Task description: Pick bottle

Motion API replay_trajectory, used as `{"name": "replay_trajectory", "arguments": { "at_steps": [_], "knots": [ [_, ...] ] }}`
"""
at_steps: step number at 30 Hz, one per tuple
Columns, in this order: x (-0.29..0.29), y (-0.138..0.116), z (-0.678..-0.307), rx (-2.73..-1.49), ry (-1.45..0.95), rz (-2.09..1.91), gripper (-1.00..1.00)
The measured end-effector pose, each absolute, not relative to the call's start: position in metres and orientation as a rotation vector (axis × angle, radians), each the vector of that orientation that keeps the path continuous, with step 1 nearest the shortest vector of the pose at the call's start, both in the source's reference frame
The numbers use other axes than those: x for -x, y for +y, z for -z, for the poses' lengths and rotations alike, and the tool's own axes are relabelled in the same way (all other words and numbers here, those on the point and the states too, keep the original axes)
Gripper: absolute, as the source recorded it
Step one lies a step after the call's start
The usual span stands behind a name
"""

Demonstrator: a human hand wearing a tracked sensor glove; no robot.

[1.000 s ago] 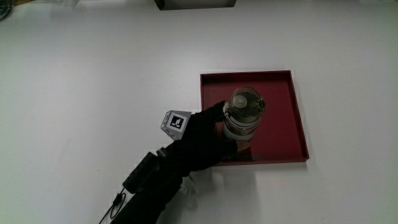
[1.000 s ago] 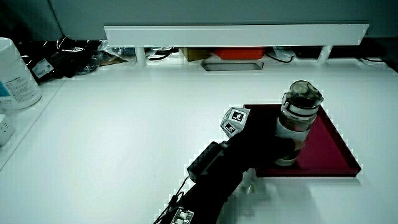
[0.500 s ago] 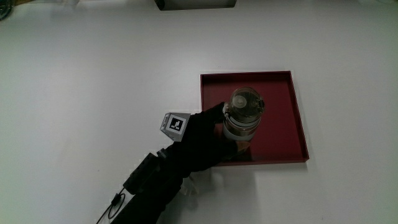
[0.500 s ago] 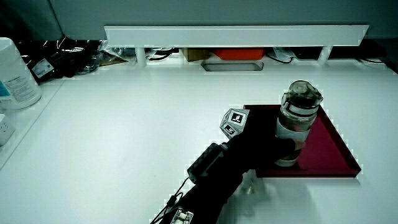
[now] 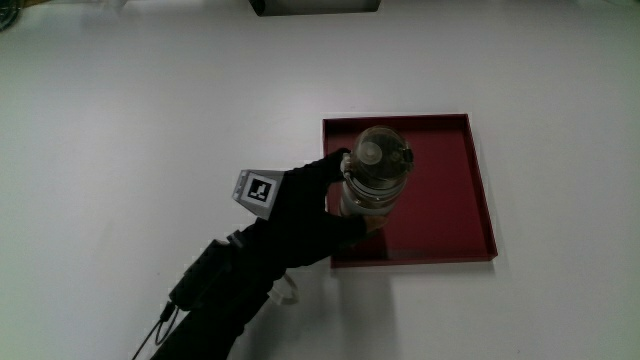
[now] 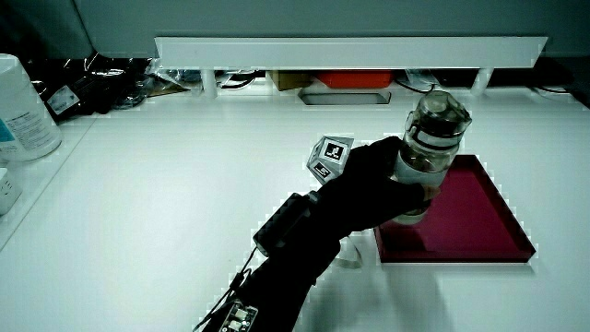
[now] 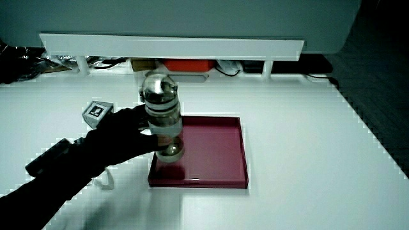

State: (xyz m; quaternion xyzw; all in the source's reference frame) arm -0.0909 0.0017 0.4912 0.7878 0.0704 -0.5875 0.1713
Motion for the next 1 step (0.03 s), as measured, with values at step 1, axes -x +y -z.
{"name": "replay_trajectory", "arguments": {
  "at_steps": [1],
  "knots": [
    [0.0944, 0.0008, -0.4868, -2.24, 0.196, 1.665, 1.0]
  ]
}}
